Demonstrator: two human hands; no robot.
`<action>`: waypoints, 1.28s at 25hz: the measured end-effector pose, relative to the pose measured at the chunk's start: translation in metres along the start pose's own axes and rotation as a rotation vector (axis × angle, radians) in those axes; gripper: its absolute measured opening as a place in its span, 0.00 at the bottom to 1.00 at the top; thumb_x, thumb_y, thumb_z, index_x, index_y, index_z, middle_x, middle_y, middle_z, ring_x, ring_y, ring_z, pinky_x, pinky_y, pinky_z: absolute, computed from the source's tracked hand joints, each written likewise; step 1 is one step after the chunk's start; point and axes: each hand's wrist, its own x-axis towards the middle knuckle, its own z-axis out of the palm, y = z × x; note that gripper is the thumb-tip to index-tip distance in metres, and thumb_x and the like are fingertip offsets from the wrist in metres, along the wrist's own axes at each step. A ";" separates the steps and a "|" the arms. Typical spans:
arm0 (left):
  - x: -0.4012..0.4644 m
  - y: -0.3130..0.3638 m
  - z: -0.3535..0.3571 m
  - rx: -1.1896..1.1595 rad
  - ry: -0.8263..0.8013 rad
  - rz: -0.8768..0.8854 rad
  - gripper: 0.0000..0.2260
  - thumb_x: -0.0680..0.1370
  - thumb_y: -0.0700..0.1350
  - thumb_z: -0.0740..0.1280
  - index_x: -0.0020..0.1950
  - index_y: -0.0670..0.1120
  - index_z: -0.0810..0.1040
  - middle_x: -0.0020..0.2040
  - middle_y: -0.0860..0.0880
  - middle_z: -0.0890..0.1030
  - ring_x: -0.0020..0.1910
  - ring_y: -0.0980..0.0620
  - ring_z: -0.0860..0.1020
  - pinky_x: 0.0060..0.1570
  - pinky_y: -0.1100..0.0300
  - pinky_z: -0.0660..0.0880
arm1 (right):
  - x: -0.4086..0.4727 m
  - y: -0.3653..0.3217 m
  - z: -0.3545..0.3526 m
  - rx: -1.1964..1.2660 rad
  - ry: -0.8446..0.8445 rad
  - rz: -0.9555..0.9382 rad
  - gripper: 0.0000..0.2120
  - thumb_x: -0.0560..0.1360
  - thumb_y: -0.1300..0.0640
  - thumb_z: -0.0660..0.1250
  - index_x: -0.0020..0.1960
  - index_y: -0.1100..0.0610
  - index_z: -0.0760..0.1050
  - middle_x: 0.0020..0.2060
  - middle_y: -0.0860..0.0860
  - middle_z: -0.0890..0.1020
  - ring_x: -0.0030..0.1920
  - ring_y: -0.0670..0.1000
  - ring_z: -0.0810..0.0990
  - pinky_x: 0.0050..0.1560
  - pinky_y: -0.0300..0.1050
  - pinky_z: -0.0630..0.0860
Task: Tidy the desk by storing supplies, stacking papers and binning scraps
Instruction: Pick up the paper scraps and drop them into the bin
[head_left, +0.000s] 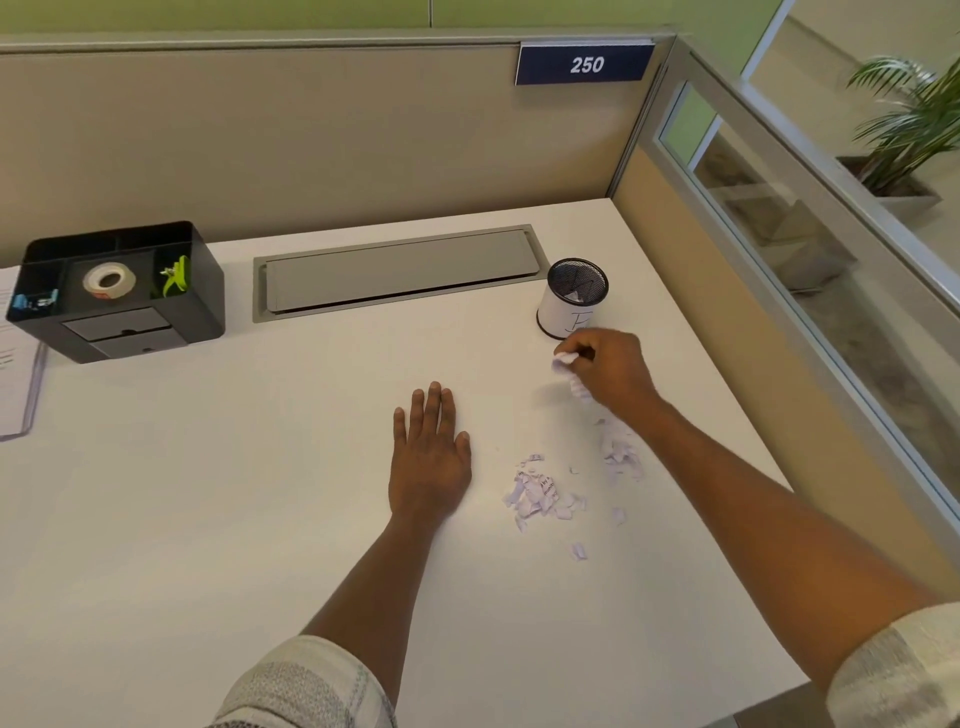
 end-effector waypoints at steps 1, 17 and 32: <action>0.000 0.000 0.000 -0.002 -0.001 0.001 0.28 0.84 0.51 0.49 0.82 0.44 0.49 0.83 0.46 0.48 0.82 0.46 0.46 0.80 0.45 0.45 | 0.011 -0.006 -0.006 -0.016 0.042 -0.025 0.09 0.72 0.67 0.71 0.38 0.54 0.82 0.29 0.43 0.82 0.24 0.39 0.77 0.25 0.34 0.74; 0.001 0.000 -0.003 -0.011 -0.007 0.001 0.28 0.84 0.51 0.48 0.82 0.45 0.48 0.83 0.47 0.47 0.82 0.47 0.45 0.79 0.45 0.45 | 0.136 -0.020 -0.029 -0.167 0.089 0.021 0.02 0.70 0.66 0.71 0.41 0.61 0.81 0.29 0.58 0.78 0.25 0.55 0.77 0.30 0.44 0.80; 0.001 0.000 -0.002 0.010 -0.011 -0.007 0.28 0.83 0.52 0.47 0.82 0.45 0.48 0.83 0.47 0.47 0.82 0.47 0.45 0.79 0.45 0.44 | 0.130 -0.019 -0.035 -0.300 0.164 -0.091 0.15 0.73 0.69 0.58 0.46 0.59 0.82 0.45 0.55 0.84 0.42 0.52 0.78 0.47 0.45 0.77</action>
